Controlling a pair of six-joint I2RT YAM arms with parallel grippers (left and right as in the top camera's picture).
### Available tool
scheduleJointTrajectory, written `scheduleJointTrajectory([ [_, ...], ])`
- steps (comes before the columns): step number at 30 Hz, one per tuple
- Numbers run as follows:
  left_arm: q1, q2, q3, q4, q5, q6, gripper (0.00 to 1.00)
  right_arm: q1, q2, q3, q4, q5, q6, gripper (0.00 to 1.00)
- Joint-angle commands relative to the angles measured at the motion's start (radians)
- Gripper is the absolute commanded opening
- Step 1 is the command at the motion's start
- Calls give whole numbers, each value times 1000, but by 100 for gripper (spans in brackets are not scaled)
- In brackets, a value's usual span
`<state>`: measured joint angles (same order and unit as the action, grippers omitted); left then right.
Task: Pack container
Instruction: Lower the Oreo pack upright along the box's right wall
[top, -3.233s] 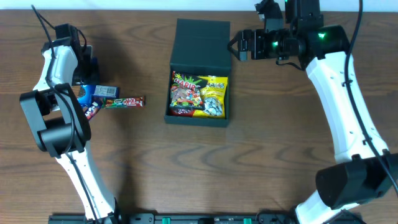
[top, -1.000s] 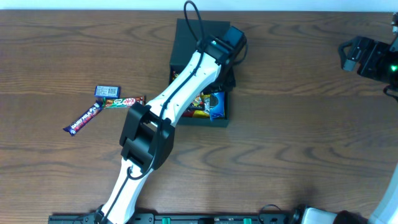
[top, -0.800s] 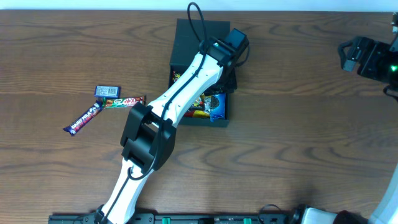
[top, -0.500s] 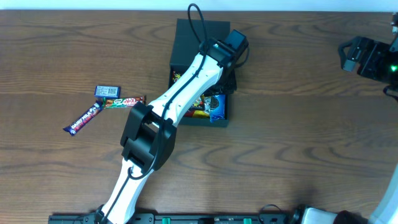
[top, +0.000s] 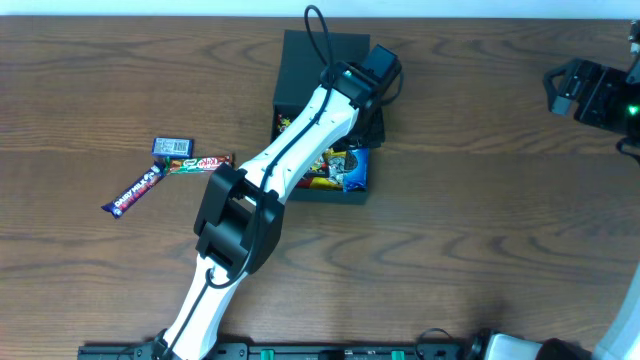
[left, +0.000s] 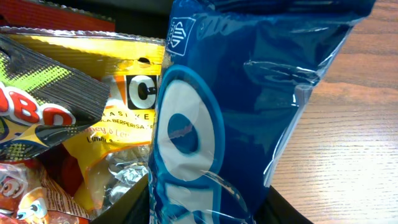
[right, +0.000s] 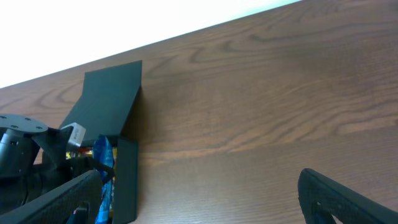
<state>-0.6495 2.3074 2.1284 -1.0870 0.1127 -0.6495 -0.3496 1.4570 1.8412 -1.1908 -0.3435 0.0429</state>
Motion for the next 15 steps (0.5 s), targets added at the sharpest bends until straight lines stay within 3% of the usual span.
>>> scheduleJointTrajectory([
  [1,-4,27,0,4,-26,22,21,-10,-17,11,-4,-5,-14,99],
  [11,-25,29,-2,-12,-57,25,21,-10,-17,11,-6,-5,-14,99],
  [12,-25,29,-2,-14,-56,25,25,-10,-17,11,-6,-5,-14,99],
  [15,-25,28,-2,-19,-56,25,67,-10,-17,11,-6,-5,-15,99],
])
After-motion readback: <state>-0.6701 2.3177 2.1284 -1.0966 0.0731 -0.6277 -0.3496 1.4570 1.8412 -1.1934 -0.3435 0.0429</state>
